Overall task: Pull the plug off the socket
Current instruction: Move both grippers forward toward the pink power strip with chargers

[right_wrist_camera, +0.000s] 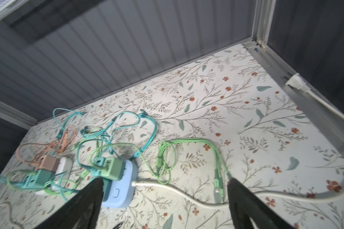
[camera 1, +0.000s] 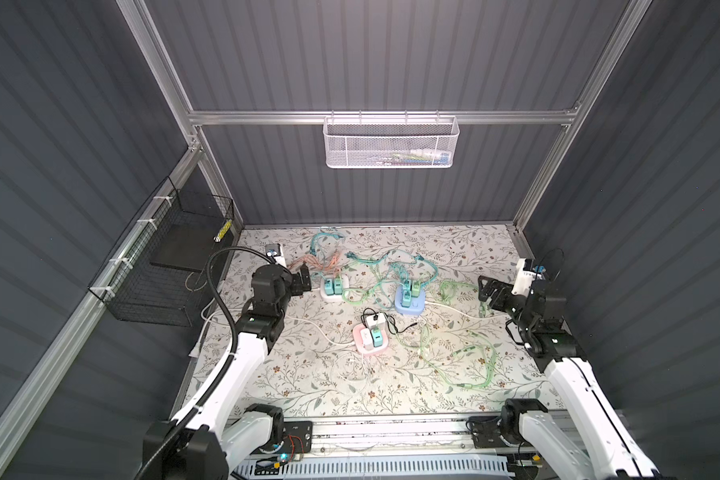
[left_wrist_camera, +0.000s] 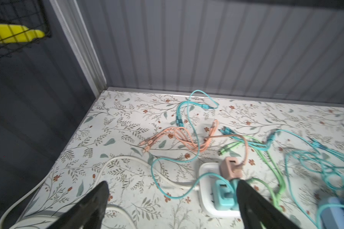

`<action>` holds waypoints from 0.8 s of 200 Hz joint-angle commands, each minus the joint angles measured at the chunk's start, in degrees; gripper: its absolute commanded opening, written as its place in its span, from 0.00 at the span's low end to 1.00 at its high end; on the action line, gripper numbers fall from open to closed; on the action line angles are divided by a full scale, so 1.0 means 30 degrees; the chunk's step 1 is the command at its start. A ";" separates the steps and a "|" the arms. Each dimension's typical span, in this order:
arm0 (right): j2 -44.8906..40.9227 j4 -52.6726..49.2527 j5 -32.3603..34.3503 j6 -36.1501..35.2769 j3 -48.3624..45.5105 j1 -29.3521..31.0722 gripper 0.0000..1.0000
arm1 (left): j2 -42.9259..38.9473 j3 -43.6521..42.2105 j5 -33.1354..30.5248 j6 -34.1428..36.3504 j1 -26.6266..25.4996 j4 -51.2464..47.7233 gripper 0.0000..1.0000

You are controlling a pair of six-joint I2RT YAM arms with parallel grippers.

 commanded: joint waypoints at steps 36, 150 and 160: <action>-0.1272 -0.3169 0.2654 0.2817 -0.0058 0.6929 0.90 | -0.3778 -0.0283 0.1667 -0.0044 -0.1022 -0.4305 1.00; 0.5986 0.1361 0.4706 0.6339 -0.0545 1.6900 0.79 | -0.4796 -0.0477 0.3990 0.0224 -0.7713 -0.6521 0.97; 0.6529 0.1445 0.4429 0.6324 -0.0385 1.6956 0.78 | -0.4566 -0.0493 0.4119 0.0307 -0.8433 -0.6503 0.97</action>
